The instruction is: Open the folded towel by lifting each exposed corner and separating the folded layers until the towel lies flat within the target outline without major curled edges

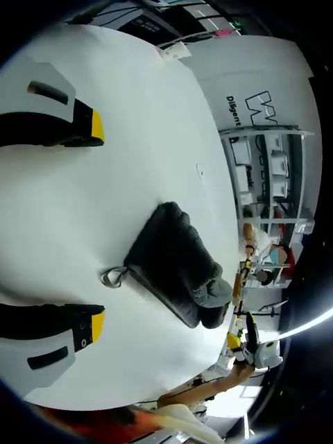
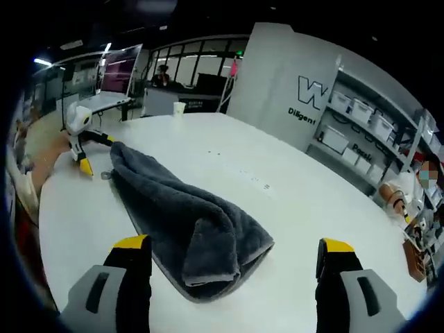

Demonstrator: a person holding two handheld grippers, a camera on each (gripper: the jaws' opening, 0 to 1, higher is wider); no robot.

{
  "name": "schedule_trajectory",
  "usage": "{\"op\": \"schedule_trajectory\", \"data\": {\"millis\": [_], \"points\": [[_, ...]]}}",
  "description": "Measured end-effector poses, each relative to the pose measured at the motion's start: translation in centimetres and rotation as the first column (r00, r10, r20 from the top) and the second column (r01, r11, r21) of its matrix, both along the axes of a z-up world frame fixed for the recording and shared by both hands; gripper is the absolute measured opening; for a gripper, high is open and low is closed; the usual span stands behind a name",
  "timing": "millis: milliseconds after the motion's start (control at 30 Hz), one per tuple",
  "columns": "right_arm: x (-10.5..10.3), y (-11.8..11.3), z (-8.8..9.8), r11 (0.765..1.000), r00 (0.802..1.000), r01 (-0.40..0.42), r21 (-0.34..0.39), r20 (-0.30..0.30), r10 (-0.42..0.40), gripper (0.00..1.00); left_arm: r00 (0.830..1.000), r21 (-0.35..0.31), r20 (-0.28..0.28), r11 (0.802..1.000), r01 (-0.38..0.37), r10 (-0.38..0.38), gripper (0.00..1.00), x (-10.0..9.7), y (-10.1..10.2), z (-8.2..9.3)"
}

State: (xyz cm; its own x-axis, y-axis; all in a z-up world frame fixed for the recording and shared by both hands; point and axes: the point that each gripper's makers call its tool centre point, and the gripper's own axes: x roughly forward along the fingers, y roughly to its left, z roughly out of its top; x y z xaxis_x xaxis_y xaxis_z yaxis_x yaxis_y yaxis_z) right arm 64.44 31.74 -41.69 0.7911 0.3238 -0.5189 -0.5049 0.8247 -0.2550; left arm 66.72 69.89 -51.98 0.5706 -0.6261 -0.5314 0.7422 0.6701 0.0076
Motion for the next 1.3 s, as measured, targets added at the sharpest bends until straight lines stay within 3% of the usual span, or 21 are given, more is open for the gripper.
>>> {"op": "schedule_trajectory", "data": {"millis": [167,367,567,700,1300], "points": [[-0.4,2.6,-0.9,0.998,0.997,-0.071,0.0,0.045,0.07,0.99,1.0,-0.001,0.012,1.0,0.016,-0.016,0.92,-0.1,-0.3,0.2],[-0.3,4.5,-2.4,0.991,0.991,-0.127,0.035,0.048,0.125,0.99,0.999,-0.004,0.026,1.0,0.029,-0.029,0.92,-0.2,-0.6,0.5],[-0.8,4.8,-3.5,0.989,0.988,-0.149,0.023,0.049,0.148,0.99,0.999,-0.005,0.025,1.0,0.024,-0.024,0.92,-0.1,-0.4,0.6],[-1.0,4.9,-4.6,0.985,0.986,-0.168,0.028,0.016,0.167,0.99,0.999,-0.013,0.028,1.0,0.028,-0.028,0.92,-0.1,-0.5,0.7],[-1.6,4.9,-4.0,0.982,0.983,-0.183,0.04,0.034,0.182,0.99,0.996,-0.031,0.086,0.999,-0.012,0.014,0.91,0.5,0.2,2.7]]}}
